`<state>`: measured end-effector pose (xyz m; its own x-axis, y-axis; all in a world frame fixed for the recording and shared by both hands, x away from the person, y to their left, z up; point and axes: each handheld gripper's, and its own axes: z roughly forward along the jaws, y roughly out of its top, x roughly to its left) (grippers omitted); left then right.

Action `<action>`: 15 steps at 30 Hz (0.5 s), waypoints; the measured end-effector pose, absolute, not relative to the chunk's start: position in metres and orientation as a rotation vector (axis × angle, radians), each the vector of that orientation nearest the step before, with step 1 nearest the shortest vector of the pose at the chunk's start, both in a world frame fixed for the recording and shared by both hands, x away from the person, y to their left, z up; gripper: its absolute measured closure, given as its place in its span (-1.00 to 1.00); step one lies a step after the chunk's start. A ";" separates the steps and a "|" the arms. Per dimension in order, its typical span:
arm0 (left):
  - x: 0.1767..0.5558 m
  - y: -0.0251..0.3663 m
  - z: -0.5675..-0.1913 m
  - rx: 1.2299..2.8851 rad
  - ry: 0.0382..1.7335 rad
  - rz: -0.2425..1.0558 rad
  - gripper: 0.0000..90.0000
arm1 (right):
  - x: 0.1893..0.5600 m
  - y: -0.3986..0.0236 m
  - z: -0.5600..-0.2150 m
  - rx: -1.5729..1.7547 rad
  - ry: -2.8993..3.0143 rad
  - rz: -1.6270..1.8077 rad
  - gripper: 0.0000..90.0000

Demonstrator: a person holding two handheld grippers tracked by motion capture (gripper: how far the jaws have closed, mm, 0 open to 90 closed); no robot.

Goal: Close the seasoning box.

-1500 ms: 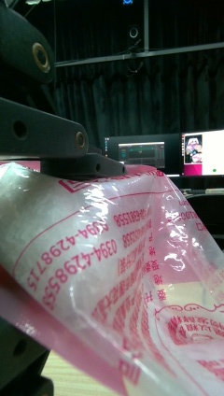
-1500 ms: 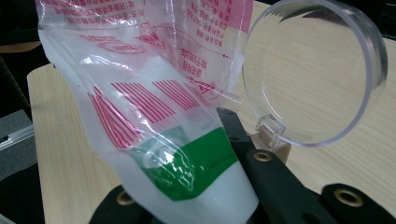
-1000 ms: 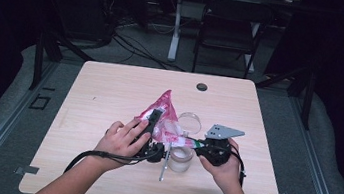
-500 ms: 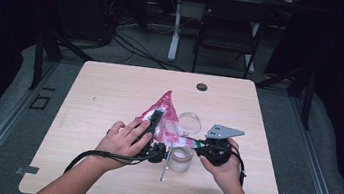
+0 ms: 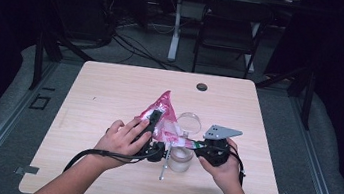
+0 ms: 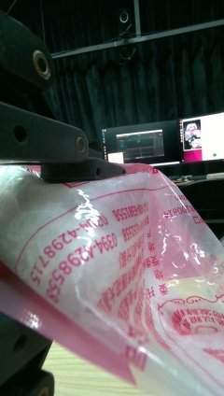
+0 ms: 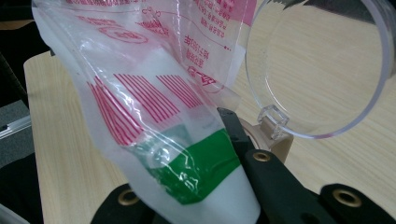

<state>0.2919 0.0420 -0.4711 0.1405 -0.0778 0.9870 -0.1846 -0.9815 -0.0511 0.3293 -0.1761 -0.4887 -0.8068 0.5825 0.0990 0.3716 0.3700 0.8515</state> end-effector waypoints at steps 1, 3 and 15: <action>0.292 0.042 -0.471 2.308 -0.268 1.991 0.43 | 0.329 -0.176 -0.489 0.854 2.412 1.412 1.00; 0.292 0.042 -0.471 2.308 -0.267 1.991 0.43 | 0.329 -0.176 -0.489 0.854 2.412 1.413 1.00; 0.292 0.039 -0.470 2.299 -0.288 2.008 0.40 | 0.330 -0.178 -0.489 0.867 2.410 1.413 1.00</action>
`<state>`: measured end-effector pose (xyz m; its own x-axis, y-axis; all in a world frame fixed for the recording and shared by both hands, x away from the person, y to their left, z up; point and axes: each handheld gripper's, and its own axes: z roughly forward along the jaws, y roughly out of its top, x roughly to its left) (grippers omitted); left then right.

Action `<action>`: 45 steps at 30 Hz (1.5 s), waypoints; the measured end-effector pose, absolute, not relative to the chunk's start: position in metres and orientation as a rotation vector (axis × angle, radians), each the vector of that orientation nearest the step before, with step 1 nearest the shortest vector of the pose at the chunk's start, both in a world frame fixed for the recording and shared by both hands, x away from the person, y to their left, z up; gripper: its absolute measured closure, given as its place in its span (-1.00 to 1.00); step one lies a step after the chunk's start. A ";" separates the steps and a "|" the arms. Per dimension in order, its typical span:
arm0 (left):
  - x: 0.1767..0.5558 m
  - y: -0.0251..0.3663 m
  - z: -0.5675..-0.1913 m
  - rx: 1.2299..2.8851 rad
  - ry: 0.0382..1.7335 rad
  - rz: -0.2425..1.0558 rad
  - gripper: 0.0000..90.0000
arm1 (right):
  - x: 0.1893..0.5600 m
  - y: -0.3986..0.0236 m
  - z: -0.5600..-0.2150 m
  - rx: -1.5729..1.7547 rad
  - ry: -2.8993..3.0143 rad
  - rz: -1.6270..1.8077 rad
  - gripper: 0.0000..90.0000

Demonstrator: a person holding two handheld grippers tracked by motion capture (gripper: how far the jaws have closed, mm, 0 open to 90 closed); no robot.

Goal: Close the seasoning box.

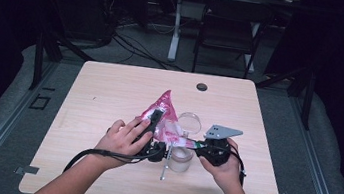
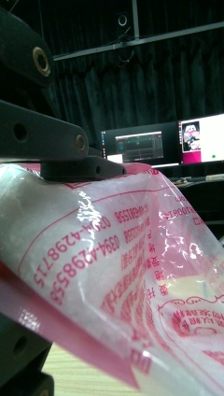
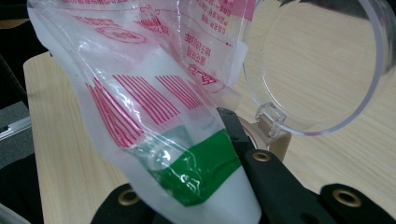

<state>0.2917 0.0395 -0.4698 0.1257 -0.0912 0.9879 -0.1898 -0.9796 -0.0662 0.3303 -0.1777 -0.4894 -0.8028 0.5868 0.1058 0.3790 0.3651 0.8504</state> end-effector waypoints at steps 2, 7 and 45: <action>0.292 0.039 -0.469 2.300 -0.289 2.008 0.40 | 0.330 -0.178 -0.490 0.871 2.410 1.415 1.00; 0.292 0.039 -0.469 2.299 -0.290 2.005 0.39 | 0.331 -0.178 -0.490 0.878 2.411 1.410 1.00; 0.289 0.036 -0.467 2.311 -0.301 2.002 0.39 | 0.333 -0.179 -0.493 0.898 2.423 1.403 1.00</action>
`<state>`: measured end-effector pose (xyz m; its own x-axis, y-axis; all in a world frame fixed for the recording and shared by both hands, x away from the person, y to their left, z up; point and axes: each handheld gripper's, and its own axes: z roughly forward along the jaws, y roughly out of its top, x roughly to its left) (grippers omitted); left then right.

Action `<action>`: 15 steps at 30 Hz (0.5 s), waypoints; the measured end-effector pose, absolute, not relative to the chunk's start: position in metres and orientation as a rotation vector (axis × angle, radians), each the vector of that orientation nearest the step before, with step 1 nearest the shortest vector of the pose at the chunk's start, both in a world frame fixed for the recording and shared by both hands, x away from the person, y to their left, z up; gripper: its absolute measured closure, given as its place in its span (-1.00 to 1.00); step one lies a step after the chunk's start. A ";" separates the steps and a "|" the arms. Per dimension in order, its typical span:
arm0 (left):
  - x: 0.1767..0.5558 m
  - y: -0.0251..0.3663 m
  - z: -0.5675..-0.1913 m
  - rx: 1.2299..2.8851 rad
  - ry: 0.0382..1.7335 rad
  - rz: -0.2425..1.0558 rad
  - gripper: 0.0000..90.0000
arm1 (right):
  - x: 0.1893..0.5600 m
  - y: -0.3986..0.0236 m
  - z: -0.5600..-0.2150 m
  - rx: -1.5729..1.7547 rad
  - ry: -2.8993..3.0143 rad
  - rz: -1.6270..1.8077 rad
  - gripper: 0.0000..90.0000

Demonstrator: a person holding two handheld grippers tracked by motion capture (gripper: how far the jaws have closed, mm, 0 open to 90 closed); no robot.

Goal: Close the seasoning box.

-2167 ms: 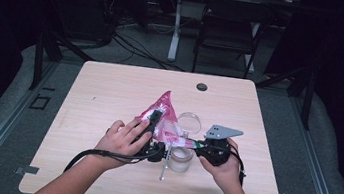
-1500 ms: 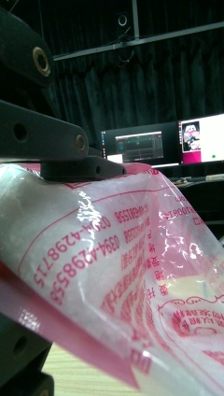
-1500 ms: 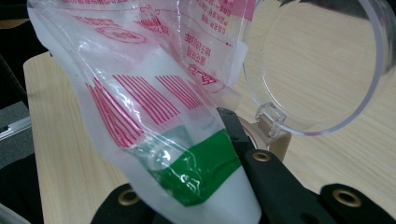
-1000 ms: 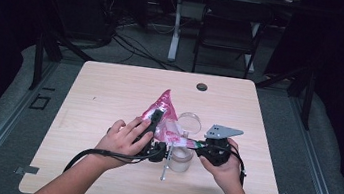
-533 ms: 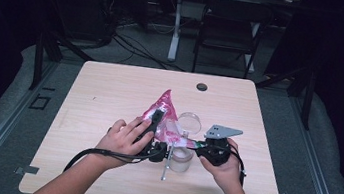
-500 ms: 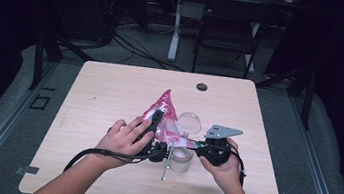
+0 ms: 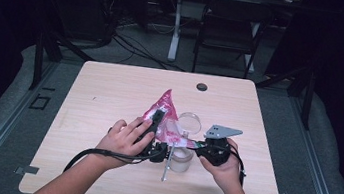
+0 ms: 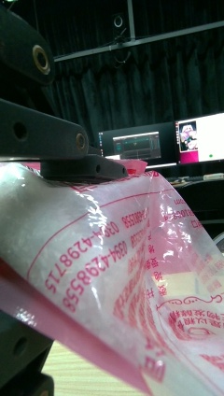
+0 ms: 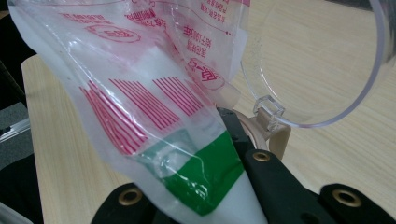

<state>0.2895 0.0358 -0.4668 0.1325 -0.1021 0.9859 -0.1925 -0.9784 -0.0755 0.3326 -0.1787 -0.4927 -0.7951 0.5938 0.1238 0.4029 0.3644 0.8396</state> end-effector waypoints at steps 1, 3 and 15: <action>0.289 0.036 -0.467 2.312 -0.301 2.001 0.39 | 0.333 -0.179 -0.493 0.898 2.423 1.403 1.00; 0.290 0.036 -0.467 2.308 -0.297 2.000 0.39 | 0.333 -0.179 -0.493 0.899 2.423 1.402 1.00; 0.289 0.033 -0.466 2.301 -0.324 2.017 0.39 | 0.333 -0.179 -0.494 0.906 2.420 1.403 1.00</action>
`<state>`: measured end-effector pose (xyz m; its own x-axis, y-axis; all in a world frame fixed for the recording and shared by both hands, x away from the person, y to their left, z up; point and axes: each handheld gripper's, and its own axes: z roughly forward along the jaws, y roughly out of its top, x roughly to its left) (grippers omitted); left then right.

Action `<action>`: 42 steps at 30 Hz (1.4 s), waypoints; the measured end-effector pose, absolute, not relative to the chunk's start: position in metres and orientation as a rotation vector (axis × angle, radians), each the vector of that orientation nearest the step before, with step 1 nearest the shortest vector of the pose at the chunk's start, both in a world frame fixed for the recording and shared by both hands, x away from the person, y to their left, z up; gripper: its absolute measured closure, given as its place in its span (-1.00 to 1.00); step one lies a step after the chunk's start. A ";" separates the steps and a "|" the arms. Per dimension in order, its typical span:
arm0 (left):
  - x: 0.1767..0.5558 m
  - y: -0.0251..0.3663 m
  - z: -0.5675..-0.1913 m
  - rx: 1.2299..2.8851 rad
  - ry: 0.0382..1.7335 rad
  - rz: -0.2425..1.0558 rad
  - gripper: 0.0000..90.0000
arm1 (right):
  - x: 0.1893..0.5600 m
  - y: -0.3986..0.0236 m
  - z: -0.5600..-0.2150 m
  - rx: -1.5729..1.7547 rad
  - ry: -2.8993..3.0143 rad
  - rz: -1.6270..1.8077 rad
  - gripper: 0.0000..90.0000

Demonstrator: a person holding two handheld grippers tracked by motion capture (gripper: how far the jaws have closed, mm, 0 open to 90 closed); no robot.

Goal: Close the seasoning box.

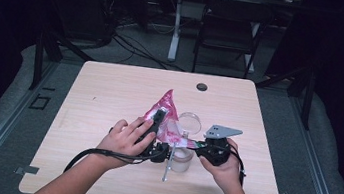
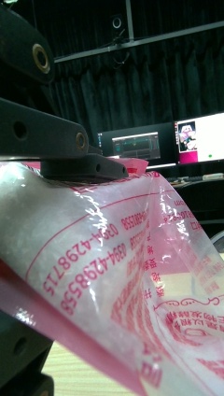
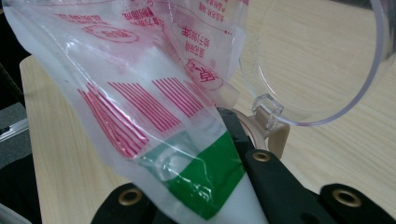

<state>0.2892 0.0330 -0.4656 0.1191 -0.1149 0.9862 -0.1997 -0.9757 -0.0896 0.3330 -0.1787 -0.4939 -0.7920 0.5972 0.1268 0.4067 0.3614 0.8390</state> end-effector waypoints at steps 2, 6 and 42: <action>0.289 0.033 -0.465 2.301 -0.325 2.018 0.38 | 0.333 -0.178 -0.494 0.904 2.421 1.402 1.00; 0.289 0.033 -0.467 2.300 -0.324 2.018 0.38 | 0.333 -0.178 -0.494 0.904 2.422 1.397 1.00; 0.292 0.032 -0.473 2.342 -0.307 1.992 0.47 | 0.331 -0.176 -0.493 0.888 2.407 1.371 1.00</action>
